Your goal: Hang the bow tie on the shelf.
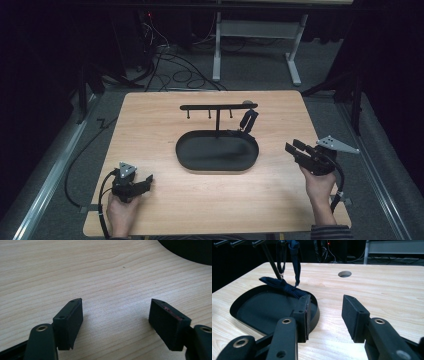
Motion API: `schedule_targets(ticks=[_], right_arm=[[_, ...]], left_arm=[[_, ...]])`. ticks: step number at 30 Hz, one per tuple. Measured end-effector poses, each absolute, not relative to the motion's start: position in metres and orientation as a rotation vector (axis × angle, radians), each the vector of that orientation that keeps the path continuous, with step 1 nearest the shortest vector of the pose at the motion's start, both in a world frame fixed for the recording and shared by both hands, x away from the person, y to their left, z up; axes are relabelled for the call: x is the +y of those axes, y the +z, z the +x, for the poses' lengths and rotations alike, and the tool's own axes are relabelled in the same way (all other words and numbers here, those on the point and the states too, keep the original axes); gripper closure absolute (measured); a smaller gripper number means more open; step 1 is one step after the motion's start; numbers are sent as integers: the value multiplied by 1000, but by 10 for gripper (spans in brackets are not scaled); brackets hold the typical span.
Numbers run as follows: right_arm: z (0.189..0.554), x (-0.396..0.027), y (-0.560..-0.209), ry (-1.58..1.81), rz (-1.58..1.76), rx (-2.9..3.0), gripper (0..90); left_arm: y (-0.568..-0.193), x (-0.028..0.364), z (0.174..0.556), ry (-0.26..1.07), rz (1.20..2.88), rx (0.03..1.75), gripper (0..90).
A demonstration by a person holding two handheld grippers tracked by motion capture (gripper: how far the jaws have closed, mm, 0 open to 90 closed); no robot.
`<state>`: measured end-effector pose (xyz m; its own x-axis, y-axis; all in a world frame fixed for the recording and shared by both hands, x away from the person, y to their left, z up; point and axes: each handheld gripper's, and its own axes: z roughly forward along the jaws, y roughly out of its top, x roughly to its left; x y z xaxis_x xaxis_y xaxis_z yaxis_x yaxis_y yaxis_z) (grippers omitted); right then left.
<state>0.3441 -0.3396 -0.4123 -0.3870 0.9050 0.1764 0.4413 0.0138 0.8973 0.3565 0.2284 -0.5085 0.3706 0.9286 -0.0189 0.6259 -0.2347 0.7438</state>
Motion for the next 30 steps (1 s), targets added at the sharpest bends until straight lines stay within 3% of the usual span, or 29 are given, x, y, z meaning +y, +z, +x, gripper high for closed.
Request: schedule_targets(ticks=[30], right_arm=[[335, -331, -443, 1351, 1421, 1889, 607]], left_arm=[[-509, 228, 356, 576, 1960, 1340, 279]])
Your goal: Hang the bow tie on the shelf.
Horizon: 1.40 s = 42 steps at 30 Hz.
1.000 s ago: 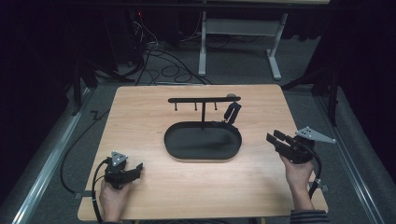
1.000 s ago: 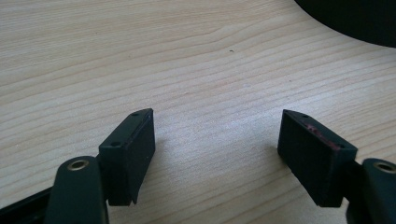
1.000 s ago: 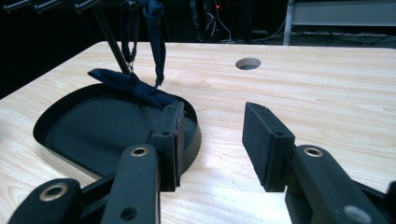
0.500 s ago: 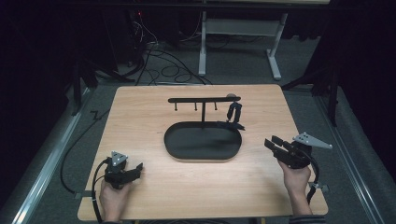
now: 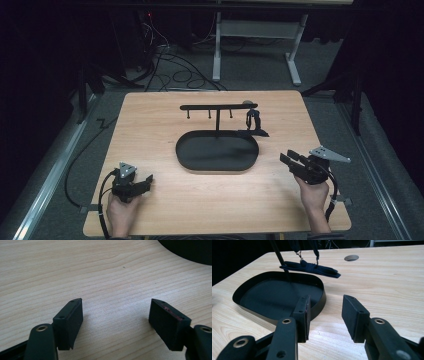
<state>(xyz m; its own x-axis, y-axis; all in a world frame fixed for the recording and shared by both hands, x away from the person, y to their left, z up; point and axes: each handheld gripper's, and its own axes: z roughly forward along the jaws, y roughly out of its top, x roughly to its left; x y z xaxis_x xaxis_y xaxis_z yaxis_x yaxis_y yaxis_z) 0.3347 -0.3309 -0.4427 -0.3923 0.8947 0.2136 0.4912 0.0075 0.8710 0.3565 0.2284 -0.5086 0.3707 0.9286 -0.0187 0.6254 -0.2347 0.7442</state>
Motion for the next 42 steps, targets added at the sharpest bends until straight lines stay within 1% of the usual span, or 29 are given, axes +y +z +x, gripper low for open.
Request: schedule_targets(ticks=[42], right_arm=[[334, -315, -470, 1330, 1454, 1964, 607]], left_arm=[[-508, 228, 356, 576, 1961, 1341, 279]])
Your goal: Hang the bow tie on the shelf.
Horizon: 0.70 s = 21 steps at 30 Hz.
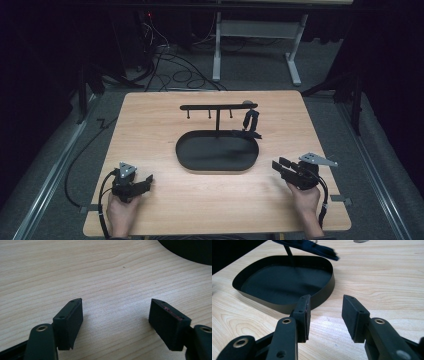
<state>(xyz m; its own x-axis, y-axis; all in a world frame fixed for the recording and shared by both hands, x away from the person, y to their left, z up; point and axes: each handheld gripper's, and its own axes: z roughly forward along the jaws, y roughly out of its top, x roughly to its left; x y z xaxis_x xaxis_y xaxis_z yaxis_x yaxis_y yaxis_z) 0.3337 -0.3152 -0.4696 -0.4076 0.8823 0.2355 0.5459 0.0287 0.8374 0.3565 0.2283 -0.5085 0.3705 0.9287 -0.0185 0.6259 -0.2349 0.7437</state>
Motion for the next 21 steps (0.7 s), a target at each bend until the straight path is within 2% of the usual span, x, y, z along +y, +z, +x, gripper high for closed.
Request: schedule_targets(ticks=[21], right_arm=[[337, -307, -484, 1274, 1468, 2010, 606]], left_arm=[[-508, 228, 356, 574, 1962, 1340, 279]])
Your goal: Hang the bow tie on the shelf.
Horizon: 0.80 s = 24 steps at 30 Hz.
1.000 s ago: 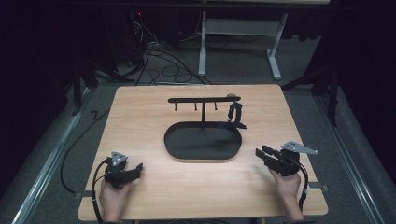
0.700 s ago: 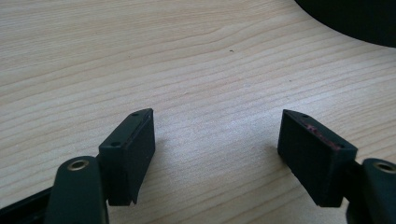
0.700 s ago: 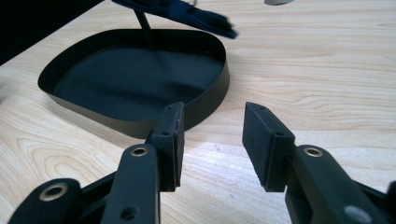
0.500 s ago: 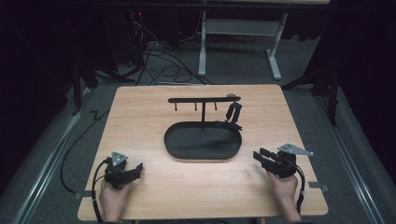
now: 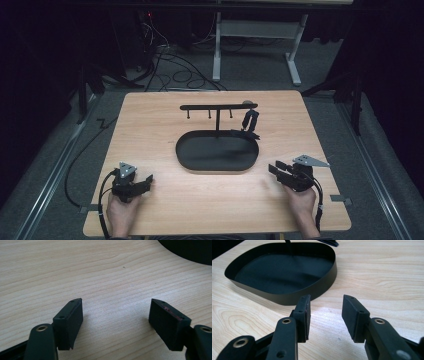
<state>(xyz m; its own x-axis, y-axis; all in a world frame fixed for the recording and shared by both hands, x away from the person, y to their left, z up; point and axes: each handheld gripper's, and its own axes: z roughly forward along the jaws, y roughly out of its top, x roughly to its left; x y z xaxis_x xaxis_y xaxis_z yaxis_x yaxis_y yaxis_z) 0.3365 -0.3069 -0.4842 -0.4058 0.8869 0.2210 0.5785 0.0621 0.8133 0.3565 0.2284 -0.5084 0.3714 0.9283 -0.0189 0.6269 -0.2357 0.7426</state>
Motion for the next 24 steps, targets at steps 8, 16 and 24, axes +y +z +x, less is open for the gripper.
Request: schedule_targets(ticks=[8, 16, 24], right_arm=[[339, -306, -488, 1240, 1474, 2027, 605], [341, -303, -492, 1217, 1485, 2039, 602], [344, -300, -498, 1181, 1486, 2058, 600]], left_arm=[[-509, 228, 356, 576, 1960, 1340, 279], [-508, 228, 356, 575, 1961, 1340, 279], [-509, 228, 356, 576, 1960, 1340, 279]])
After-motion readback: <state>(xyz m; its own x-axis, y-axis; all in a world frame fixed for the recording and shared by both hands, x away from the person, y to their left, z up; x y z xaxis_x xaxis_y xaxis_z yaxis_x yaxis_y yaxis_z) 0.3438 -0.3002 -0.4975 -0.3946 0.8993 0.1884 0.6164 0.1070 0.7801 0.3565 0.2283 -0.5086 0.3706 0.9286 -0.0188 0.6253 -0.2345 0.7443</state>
